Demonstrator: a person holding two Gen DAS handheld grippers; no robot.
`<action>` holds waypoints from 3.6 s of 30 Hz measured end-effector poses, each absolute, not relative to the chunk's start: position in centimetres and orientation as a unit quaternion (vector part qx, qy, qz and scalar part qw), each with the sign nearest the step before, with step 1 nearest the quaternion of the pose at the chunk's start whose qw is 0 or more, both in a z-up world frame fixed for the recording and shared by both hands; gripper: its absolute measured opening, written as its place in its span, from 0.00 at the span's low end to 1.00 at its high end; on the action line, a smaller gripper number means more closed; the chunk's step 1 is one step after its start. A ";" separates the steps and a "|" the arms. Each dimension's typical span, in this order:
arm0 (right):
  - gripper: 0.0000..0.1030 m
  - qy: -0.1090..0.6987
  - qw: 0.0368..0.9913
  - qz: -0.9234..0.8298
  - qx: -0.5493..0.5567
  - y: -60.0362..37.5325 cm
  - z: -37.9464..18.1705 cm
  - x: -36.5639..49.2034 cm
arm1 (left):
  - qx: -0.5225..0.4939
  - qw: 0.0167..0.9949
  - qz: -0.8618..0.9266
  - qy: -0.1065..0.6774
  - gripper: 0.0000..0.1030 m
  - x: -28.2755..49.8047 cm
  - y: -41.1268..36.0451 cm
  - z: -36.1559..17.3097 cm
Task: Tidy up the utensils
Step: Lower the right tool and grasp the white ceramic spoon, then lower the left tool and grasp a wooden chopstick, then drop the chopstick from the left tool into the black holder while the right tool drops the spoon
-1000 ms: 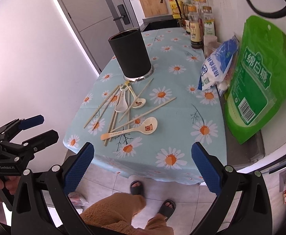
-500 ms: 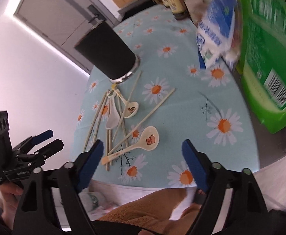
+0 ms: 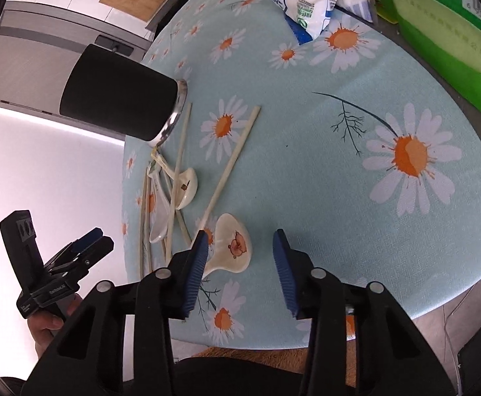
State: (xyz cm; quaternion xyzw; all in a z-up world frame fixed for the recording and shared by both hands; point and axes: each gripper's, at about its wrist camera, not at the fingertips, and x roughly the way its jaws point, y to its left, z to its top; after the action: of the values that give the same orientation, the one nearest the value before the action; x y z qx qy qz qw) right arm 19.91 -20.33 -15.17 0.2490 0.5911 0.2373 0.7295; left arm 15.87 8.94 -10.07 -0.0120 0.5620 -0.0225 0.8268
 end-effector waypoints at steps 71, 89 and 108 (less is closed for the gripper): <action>0.05 0.372 0.866 0.332 -0.043 -7.9 4.7 25.2 | -0.150 0.916 -0.048 0.369 0.03 17.8 14.5 1.1; 0.05 0.287 0.902 0.302 -0.111 -3.6 11.5 30.7 | -0.143 0.968 -0.116 0.172 0.03 21.7 15.5 10.2; 0.05 0.312 0.895 0.281 -0.148 0.2 8.8 36.3 | -0.137 0.969 -0.141 0.147 0.04 30.0 14.5 5.5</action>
State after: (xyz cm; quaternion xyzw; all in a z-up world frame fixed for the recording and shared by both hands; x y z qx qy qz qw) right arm 36.30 0.20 8.76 -0.1479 0.3119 0.2814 0.8953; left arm 30.02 14.46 5.52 -0.1371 0.1474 -0.1411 0.9693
